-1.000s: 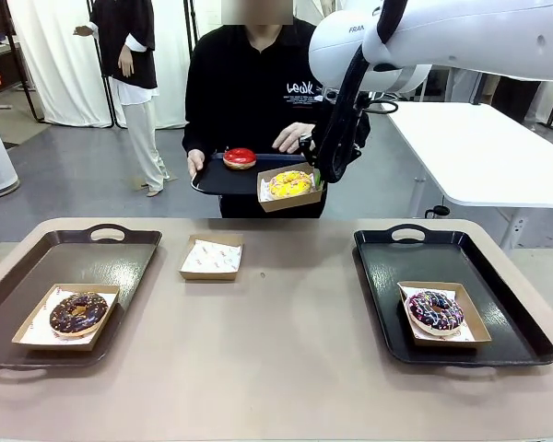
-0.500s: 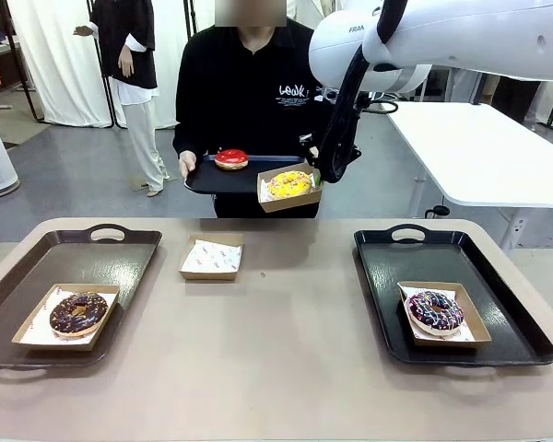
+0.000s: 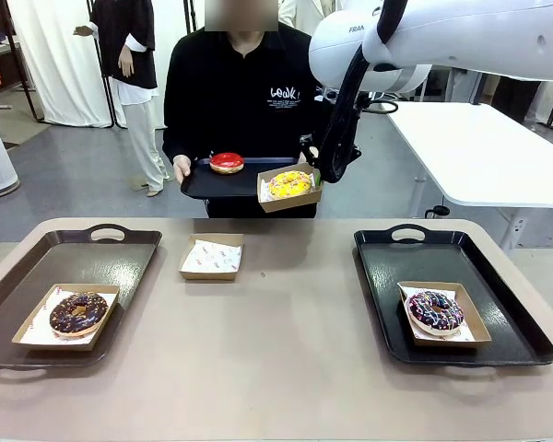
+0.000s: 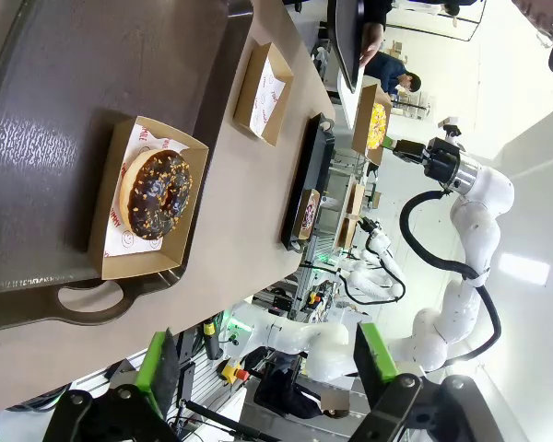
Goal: Individually package the donuts and arrange them on the tray.
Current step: Place the picked Paper togo box on the Handle tray while simultaneously picking up another Paper togo box from the table with the other hand.
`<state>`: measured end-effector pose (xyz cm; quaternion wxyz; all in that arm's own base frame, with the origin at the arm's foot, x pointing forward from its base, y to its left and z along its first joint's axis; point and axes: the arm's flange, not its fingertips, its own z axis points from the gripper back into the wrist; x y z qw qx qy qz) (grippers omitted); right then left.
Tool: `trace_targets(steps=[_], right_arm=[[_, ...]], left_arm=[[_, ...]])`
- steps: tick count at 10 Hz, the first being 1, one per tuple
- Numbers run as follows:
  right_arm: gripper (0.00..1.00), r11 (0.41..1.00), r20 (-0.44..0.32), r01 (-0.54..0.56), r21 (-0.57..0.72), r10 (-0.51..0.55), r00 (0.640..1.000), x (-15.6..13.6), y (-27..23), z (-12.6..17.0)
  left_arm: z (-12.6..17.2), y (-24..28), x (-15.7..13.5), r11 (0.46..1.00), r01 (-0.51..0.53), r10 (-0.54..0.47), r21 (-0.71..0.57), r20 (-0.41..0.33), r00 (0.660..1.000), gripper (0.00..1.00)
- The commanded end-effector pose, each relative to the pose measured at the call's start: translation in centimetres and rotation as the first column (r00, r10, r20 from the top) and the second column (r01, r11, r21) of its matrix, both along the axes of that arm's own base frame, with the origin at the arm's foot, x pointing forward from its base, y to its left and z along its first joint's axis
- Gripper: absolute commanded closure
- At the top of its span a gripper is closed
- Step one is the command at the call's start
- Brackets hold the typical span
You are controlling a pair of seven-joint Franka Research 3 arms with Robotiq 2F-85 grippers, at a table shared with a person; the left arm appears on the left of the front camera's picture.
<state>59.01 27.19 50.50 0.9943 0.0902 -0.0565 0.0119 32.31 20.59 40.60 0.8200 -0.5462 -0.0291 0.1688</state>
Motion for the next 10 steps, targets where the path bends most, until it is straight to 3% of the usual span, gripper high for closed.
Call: trace_targets(steps=[1, 2, 3, 6, 8, 10], right_arm=[[1.00, 1.000, 0.007, 0.003, 0.001, -0.003, 1.000, -0.2, -0.3, 0.0], [0.99, 1.000, 0.000, 0.000, 0.000, 0.000, 1.000, 0.0, 0.0, 0.0], [0.99, 0.999, 0.030, -0.008, -0.038, 0.009, 1.000, -1.0, -2.0, 1.1], [0.99, 0.989, -0.006, -0.025, -0.147, 0.024, 1.000, -4.5, -11.1, 3.2], [0.99, 0.994, -0.005, -0.054, -0.094, 0.053, 0.999, -4.5, -16.9, 2.3], [0.99, 0.994, 0.027, -0.077, -0.074, 0.079, 0.996, -4.3, -21.2, 0.1]], left_arm=[[0.1, 0.1, -0.2, 1.000, -0.003, 0.003, -0.008, 0.003, 1.000, 0.00], [0.0, 0.0, 0.0, 1.000, 0.000, 0.000, 0.000, 0.000, 1.000, 0.00], [1.9, -1.6, -0.9, 0.998, 0.030, -0.034, 0.056, 0.071, 0.997, 0.00], [7.8, -7.6, -1.4, 0.967, 0.125, -0.154, 0.220, 0.121, 0.981, 0.00], [10.6, -13.0, 0.0, 0.931, 0.134, -0.186, 0.338, 0.128, 0.974, 0.00], [11.8, -20.1, 1.4, 0.856, 0.149, -0.239, 0.495, 0.124, 0.963, 0.00]])
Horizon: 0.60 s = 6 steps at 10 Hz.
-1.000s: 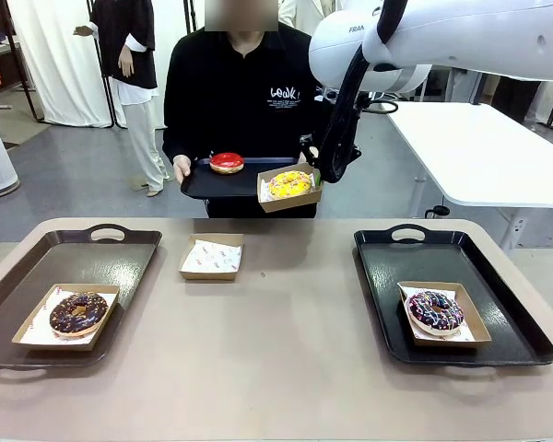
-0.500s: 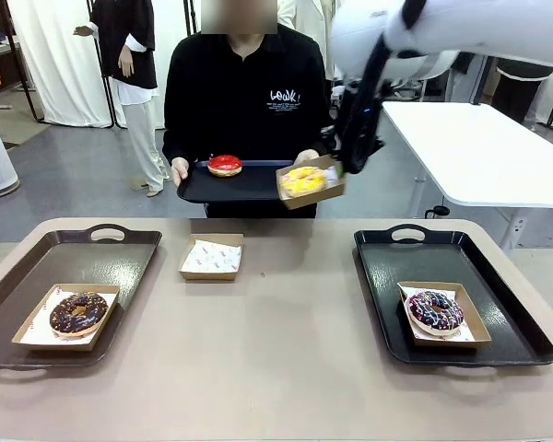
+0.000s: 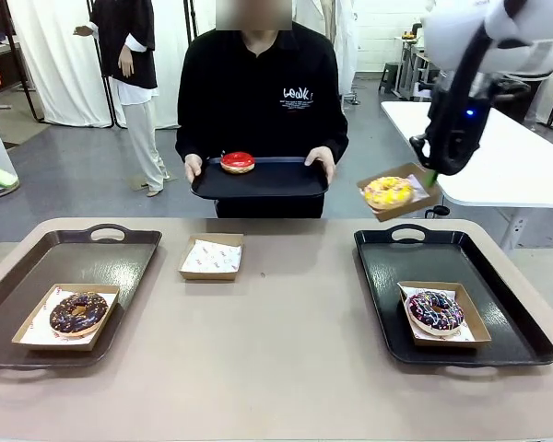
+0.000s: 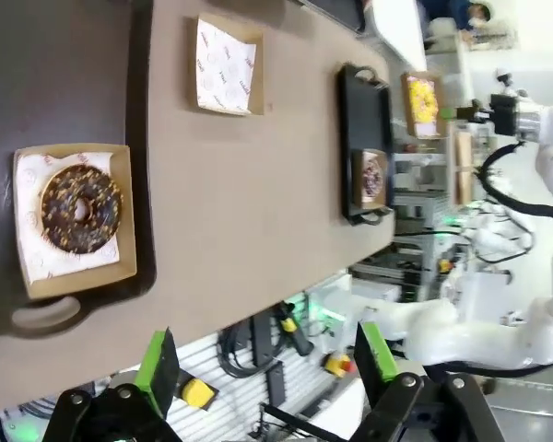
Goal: Individually package the donuts and arrange them on the tray.
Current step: Place the picked Paper togo box on the Handle tray while simultaneously picking up another Paper togo box from the table with the other hand.
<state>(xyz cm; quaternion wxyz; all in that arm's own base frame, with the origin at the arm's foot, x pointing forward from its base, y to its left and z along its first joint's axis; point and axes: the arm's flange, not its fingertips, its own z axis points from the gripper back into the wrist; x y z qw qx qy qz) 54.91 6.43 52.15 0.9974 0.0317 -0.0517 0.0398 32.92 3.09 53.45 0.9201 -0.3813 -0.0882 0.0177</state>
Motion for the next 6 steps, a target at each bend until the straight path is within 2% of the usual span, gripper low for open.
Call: trace_targets(steps=[1, 3, 5, 6], right_arm=[[0.99, 0.998, 0.036, -0.019, 0.063, 0.017, 0.999, 0.0, -2.0, -2.5], [0.99, 0.996, 0.001, 0.016, 0.091, -0.016, 1.000, 1.0, -3.5, -4.7], [0.99, 0.997, -0.038, 0.018, 0.080, -0.015, 0.999, 1.6, -3.3, -7.2], [0.99, 0.998, -0.018, 0.030, 0.049, -0.029, 0.999, 1.0, -3.7, -5.1]], left_arm=[[-1.1, -6.2, 1.1, 0.986, -0.014, 0.013, 0.167, 0.005, 1.000, 0.00], [-1.1, -12.8, 1.6, 0.955, -0.011, -0.001, 0.295, 0.040, 0.999, 0.00], [0.0, -16.7, 4.0, 0.920, -0.065, 0.030, 0.387, 0.096, 0.995, 0.00], [0.5, -18.0, 5.2, 0.907, -0.080, 0.048, 0.414, 0.088, 0.995, 0.00]])
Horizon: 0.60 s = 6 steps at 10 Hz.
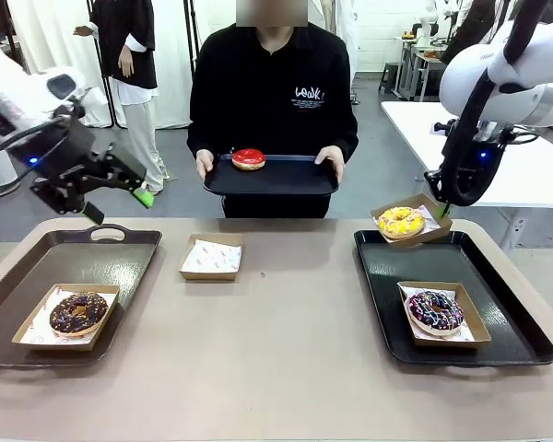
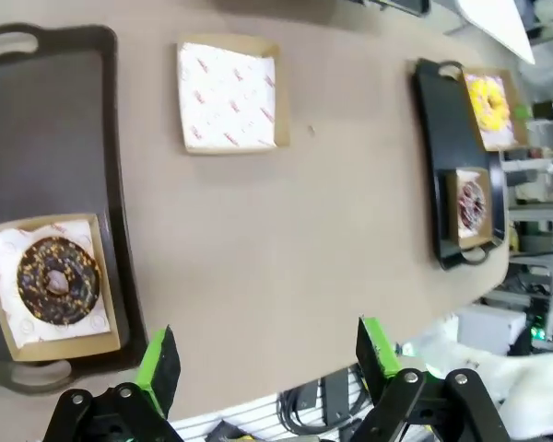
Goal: Individually package the donuts and arrange them on the tray.
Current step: Place the picked Paper togo box on the Handle tray while simultaneously picking up another Paper togo box from the table with the other hand.
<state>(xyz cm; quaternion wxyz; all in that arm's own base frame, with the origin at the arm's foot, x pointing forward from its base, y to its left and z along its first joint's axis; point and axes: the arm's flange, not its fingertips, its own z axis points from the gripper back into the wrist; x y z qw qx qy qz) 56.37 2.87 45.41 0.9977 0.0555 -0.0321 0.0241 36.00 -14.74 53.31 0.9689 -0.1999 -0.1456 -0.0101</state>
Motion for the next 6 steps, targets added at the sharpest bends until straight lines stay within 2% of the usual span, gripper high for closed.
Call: trace_targets(steps=[1, 3, 4, 6], right_arm=[[0.99, 1.000, 0.025, 0.002, 0.001, -0.002, 1.000, -0.43, -0.14, 1.64], [0.99, 1.000, 0.025, 0.002, 0.001, -0.002, 1.000, -0.43, -0.14, 1.64], [0.99, 1.000, 0.025, 0.002, 0.001, -0.002, 1.000, -0.43, -0.14, 1.64], [0.99, 1.000, 0.025, 0.002, 0.001, -0.002, 1.000, -0.43, -0.14, 1.64]], left_arm=[[0.84, -1.12, 2.91, 0.996, -0.054, 0.056, 0.070, -0.021, 0.998, 0.00], [0.42, -1.24, 3.13, 0.995, -0.036, 0.042, 0.097, -0.064, 0.997, 0.00], [0.29, -0.99, 2.58, 0.997, -0.037, 0.038, 0.070, -0.009, 0.999, 0.00], [0.29, -0.99, 2.58, 0.997, -0.037, 0.038, 0.070, -0.009, 0.999, 0.00]])
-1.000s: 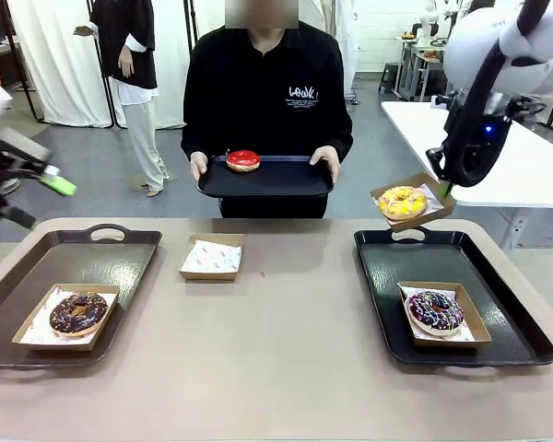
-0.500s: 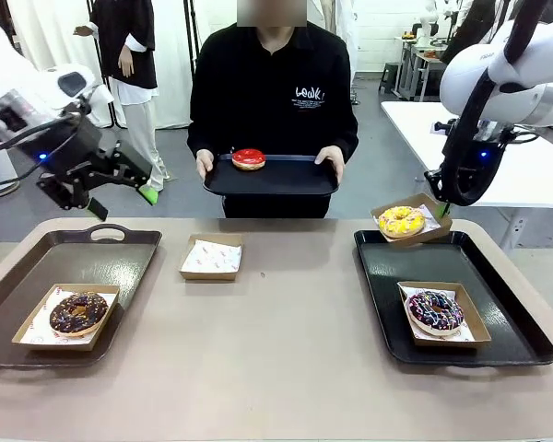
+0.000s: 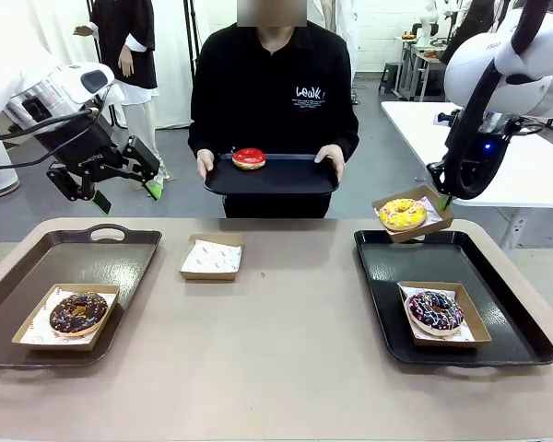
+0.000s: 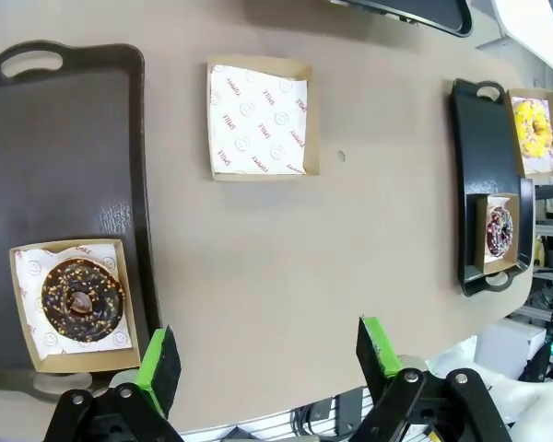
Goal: Individually package the donuts and arrange them on the tray.
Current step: Place the picked Paper togo box on the Handle tray while simultaneously picking up another Paper togo box from the table with the other hand.
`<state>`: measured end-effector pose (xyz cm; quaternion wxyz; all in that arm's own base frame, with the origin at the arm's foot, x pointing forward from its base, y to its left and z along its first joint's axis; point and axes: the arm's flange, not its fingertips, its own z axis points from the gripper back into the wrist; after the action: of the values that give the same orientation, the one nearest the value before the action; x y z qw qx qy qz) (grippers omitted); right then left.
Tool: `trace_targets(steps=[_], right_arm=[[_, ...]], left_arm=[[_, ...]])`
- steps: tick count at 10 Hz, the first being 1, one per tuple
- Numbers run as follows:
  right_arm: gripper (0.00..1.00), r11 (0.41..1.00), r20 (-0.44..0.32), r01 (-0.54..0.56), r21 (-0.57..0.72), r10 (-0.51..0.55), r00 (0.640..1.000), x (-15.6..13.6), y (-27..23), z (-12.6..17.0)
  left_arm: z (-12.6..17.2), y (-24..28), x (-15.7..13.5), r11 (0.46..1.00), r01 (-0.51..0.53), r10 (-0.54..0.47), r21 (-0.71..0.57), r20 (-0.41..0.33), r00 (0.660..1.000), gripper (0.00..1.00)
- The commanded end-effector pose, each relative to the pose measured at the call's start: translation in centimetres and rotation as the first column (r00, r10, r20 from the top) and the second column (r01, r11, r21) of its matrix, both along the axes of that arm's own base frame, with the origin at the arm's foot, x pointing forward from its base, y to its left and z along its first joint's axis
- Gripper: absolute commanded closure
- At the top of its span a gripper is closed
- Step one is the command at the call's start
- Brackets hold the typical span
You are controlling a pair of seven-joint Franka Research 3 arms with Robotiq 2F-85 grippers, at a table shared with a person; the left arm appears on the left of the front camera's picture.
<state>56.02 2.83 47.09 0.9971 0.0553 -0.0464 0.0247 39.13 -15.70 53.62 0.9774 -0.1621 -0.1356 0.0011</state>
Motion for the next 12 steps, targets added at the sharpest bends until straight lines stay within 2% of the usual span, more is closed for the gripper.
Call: trace_targets(steps=[1, 5, 6, 9, 12], right_arm=[[0.99, 1.000, -0.004, 0.002, 0.001, -0.002, 1.000, -0.1, -0.1, 0.0], [0.99, 1.000, -0.004, 0.002, 0.001, -0.002, 1.000, -0.1, -0.1, 0.0], [0.99, 1.000, -0.004, 0.002, 0.001, -0.002, 1.000, -0.1, -0.1, 0.0], [0.99, 1.000, -0.004, 0.002, 0.001, -0.002, 1.000, -0.1, -0.1, 0.0], [0.99, 1.000, -0.004, 0.002, 0.001, -0.002, 1.000, -0.1, -0.1, 0.0]], left_arm=[[0.0, 0.0, -0.6, 1.000, -0.008, 0.008, -0.004, 0.016, 1.000, 0.00], [0.2, 0.0, -0.2, 1.000, 0.005, -0.005, -0.009, 0.003, 1.000, 0.00], [0.2, -1.3, 2.2, 0.999, -0.029, 0.030, 0.020, -0.077, 0.997, 0.00], [-0.3, -4.5, 8.4, 0.988, -0.006, 0.035, 0.151, -0.185, 0.982, 0.00], [-2.7, -6.3, 13.2, 0.966, -0.055, 0.111, 0.252, -0.215, 0.970, 0.00]])
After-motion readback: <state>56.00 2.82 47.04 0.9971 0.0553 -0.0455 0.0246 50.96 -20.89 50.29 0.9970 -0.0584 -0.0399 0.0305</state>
